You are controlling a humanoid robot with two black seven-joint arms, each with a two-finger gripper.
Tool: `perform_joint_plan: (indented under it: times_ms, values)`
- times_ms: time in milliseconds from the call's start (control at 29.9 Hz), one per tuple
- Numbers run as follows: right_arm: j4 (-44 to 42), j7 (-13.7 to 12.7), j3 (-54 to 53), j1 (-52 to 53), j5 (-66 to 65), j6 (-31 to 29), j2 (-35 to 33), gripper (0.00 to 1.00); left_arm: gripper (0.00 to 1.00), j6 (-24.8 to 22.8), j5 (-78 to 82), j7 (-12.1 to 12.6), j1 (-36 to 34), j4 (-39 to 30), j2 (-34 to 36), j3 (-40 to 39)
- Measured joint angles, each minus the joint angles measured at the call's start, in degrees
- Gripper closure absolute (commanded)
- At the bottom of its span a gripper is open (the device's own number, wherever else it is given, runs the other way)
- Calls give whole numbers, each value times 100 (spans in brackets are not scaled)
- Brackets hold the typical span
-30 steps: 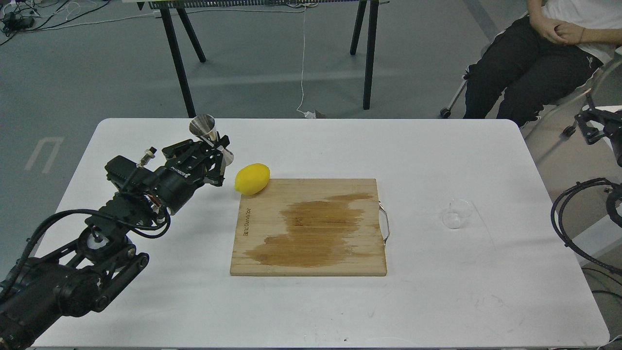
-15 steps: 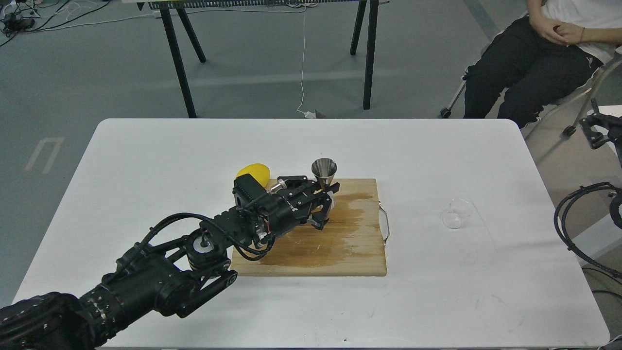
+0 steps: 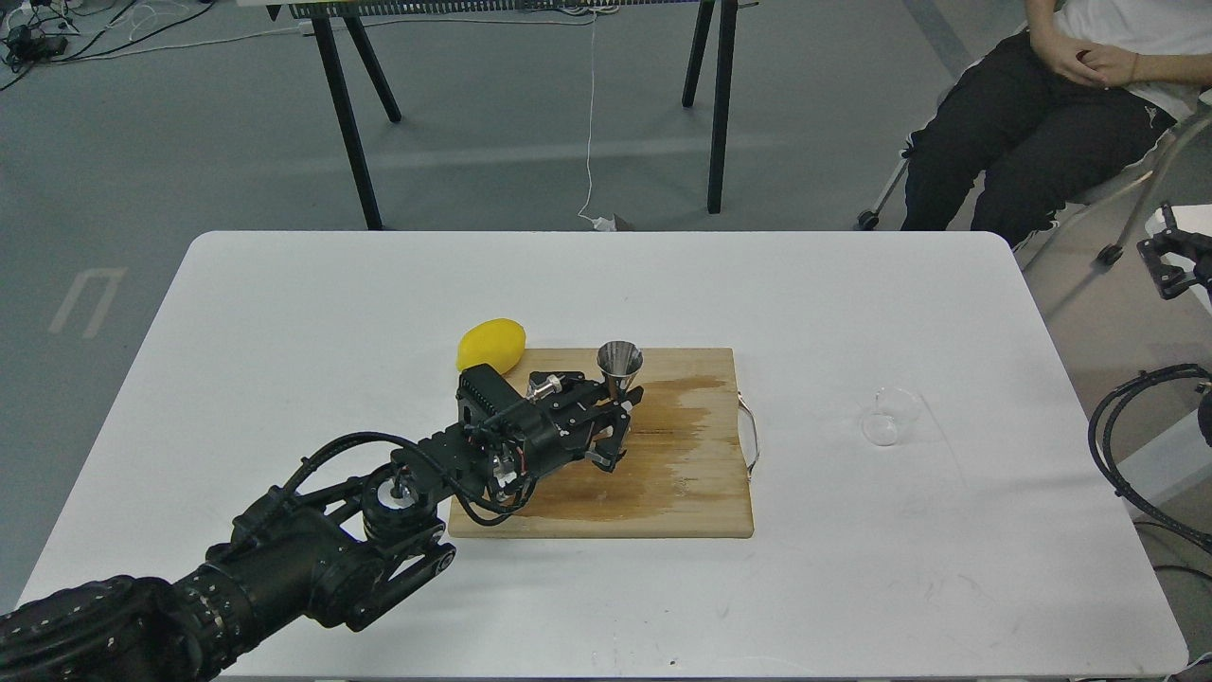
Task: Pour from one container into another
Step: 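Lift the jigger and carry it onto the cutting board center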
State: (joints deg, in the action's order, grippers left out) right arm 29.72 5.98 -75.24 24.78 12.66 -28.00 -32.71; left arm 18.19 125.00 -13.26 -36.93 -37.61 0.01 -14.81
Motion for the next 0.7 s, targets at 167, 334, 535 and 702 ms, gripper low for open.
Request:
perform_joint_plan:
  times_ms: [167,334,535,702]
  values:
    - [0,0,0,0,0,0,0,0,69,0,0,2,0,95,0,3]
    - [0,0,-1,0,0,0,0,0,65,0,0,6,-14,104,-1,1]
    - [-1,-1,-9,0,0,0,0,0,61,0,0,65,-36,105,-3,-5]
    - [-1,-1,-9,0,0,0,0,0,54,0,0,307,-39,104,-1,-6]
